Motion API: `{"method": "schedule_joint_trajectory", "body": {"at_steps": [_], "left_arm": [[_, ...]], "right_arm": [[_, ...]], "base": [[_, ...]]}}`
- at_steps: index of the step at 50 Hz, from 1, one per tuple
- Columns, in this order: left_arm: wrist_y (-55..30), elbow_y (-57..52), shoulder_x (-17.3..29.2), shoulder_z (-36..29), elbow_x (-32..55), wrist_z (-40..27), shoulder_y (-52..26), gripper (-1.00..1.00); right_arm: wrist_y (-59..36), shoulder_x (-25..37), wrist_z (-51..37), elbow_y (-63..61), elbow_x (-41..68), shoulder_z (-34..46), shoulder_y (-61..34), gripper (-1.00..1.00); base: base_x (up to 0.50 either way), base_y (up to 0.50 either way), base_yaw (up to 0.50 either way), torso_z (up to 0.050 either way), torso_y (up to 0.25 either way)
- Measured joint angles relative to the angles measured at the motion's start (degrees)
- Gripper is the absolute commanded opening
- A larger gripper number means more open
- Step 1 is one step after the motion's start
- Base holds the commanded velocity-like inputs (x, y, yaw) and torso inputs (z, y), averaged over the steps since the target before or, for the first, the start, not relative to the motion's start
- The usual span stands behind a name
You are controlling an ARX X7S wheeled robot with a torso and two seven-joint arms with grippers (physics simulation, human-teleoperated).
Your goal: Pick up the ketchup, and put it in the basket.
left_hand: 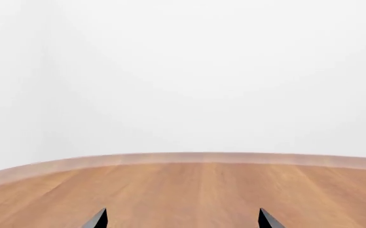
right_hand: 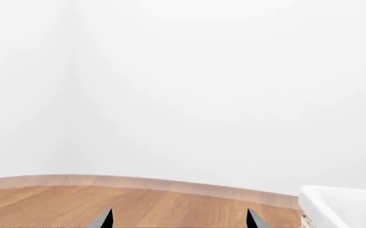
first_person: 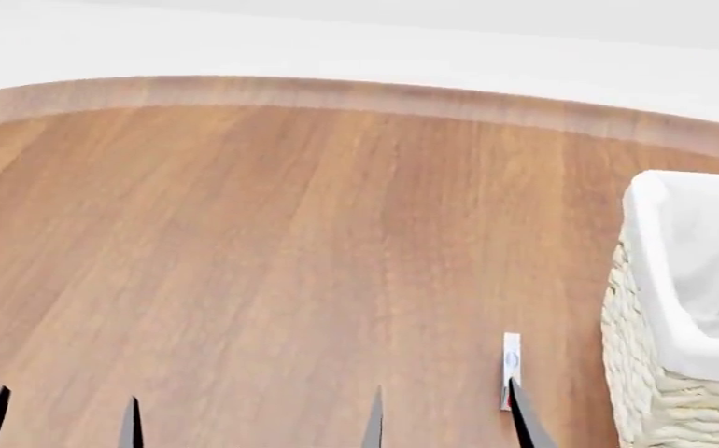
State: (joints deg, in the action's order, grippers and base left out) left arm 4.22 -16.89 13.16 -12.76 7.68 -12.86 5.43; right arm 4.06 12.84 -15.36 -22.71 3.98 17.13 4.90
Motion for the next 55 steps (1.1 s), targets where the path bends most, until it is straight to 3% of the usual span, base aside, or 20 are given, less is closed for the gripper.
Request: {"method": "schedule_joint_trajectory", "body": {"at_steps": [12,30,55], "left_arm": [[0.12,-2.93,2.07,-0.23,1.54,0.7,3.61,1.0],[2.6,-8.76,6.93,2.2,2.89,0.02,16.71,1.0],[2.46,-6.27,10.14,6.17,10.19,-0.69,29.3,1.0]], "right_arm": [[0.23,0.37,-0.14,0.42,0.54,0.47,-0.13,1.0],[0.5,0.73,-0.43,1.14,1.27,1.25,-0.29,1.0],[0.81,1.27,-1.27,2.29,1.61,1.99,-0.56,1.0]], "base": [[0.0,0.0,0.0,0.0,0.0],[0.0,0.0,0.0,0.0,0.0],[0.0,0.0,0.0,0.0,0.0]]}}
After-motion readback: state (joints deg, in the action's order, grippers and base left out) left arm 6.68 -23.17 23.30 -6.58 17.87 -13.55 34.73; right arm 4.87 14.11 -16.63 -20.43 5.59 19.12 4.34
